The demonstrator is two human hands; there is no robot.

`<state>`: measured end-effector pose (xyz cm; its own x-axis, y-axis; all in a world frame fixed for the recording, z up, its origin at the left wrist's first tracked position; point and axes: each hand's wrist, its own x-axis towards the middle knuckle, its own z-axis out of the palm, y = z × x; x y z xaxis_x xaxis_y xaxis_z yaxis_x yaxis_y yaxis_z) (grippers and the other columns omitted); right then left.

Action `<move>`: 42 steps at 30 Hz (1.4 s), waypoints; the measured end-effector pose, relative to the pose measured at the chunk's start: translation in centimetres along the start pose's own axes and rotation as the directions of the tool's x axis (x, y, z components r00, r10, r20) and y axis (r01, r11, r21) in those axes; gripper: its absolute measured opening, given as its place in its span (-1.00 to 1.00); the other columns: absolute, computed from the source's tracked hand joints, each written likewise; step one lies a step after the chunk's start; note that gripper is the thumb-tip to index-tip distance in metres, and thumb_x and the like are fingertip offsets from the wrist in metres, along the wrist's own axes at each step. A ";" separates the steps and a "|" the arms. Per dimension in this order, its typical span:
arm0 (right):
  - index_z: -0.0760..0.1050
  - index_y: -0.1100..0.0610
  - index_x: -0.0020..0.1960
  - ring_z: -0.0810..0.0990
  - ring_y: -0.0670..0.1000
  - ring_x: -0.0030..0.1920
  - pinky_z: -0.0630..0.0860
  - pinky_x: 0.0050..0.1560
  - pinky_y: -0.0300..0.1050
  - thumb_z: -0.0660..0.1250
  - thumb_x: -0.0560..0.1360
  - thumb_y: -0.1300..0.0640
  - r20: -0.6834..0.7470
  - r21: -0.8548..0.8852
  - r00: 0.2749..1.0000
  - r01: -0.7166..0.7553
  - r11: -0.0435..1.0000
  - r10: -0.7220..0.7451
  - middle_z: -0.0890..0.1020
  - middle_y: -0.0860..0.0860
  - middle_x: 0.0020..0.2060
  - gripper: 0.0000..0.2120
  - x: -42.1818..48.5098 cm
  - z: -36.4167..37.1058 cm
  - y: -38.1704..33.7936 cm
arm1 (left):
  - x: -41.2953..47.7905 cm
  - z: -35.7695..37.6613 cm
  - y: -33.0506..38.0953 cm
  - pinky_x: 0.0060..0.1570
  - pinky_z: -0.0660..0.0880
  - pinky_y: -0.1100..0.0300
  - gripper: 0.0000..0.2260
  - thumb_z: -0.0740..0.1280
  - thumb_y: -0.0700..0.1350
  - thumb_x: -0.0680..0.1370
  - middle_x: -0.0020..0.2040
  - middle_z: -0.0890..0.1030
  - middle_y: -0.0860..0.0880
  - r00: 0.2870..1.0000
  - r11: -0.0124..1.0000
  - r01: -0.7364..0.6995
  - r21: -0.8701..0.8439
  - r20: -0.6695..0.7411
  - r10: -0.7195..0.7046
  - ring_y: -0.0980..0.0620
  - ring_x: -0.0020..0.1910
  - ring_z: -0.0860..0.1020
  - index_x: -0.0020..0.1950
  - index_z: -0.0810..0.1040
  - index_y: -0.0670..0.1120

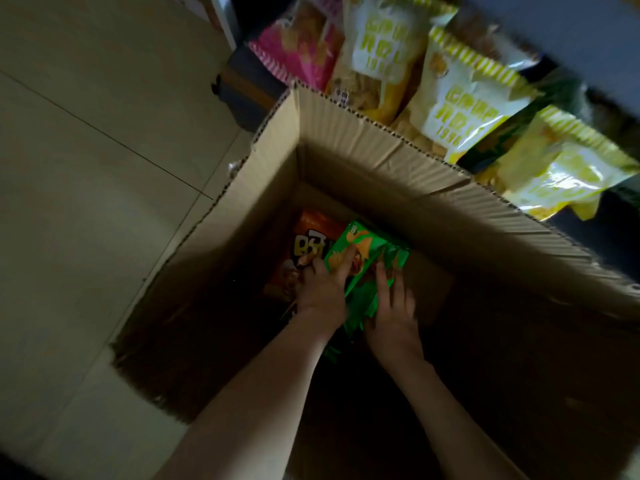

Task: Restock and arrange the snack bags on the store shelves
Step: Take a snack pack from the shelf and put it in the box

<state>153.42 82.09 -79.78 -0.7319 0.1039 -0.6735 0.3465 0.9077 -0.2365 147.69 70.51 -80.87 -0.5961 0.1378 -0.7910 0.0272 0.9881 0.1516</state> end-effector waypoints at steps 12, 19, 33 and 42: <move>-0.29 -0.12 0.49 0.03 0.18 0.48 -0.02 0.44 0.00 0.46 0.39 0.17 -0.202 0.016 0.943 0.275 0.961 -0.266 0.00 0.11 0.54 0.04 -20.3 -23.5 -8.7 | -25.3 -18.5 1.6 0.14 0.40 -0.06 -0.09 0.40 0.01 0.46 0.30 0.27 -0.19 0.927 0.961 -0.193 -0.196 -0.358 0.113 -0.17 0.23 0.36 0.53 -0.24 0.20; 0.09 0.12 0.53 0.03 0.20 0.49 -0.22 0.48 0.14 0.55 0.17 -0.07 -0.417 -0.480 0.704 0.367 0.797 -0.575 0.19 0.21 0.47 0.07 -33.5 -41.1 -17.5 | -43.7 -34.3 -1.3 0.09 0.42 -0.04 -0.21 0.33 -0.02 0.53 0.32 0.26 -0.19 0.778 0.896 -0.358 0.261 -0.447 0.441 -0.19 0.22 0.36 0.55 -0.17 0.16; 0.43 0.32 0.28 0.55 0.26 0.02 0.47 0.04 0.11 0.55 0.21 -0.10 -0.607 -0.597 0.346 0.396 0.698 -0.716 0.55 0.19 0.02 -0.21 -43.7 -60.3 -29.5 | -57.8 -55.1 -3.8 0.25 0.34 -0.10 -0.02 0.63 0.01 0.12 0.25 0.48 -0.22 0.071 0.915 -0.093 0.392 -0.914 0.398 -0.17 0.23 0.38 0.44 0.23 -0.11; 0.47 0.31 0.18 0.53 0.29 -0.09 0.45 -0.12 0.10 0.62 0.03 0.11 -0.884 -0.341 0.213 0.319 0.884 -0.417 0.54 0.21 -0.08 -0.23 -41.3 -67.3 -33.9 | -56.3 -66.0 -3.1 0.13 0.40 -0.11 -0.66 0.23 0.02 0.53 0.10 0.48 -0.27 0.343 0.452 -0.794 -0.407 -0.913 -0.220 -0.24 0.12 0.47 0.14 0.42 -0.21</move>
<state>132.40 74.41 3.15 -0.8187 0.0025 0.5742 -0.1271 0.9744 -0.1855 128.26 55.16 2.31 -0.9432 -0.2332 0.2367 0.1587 0.3095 0.9375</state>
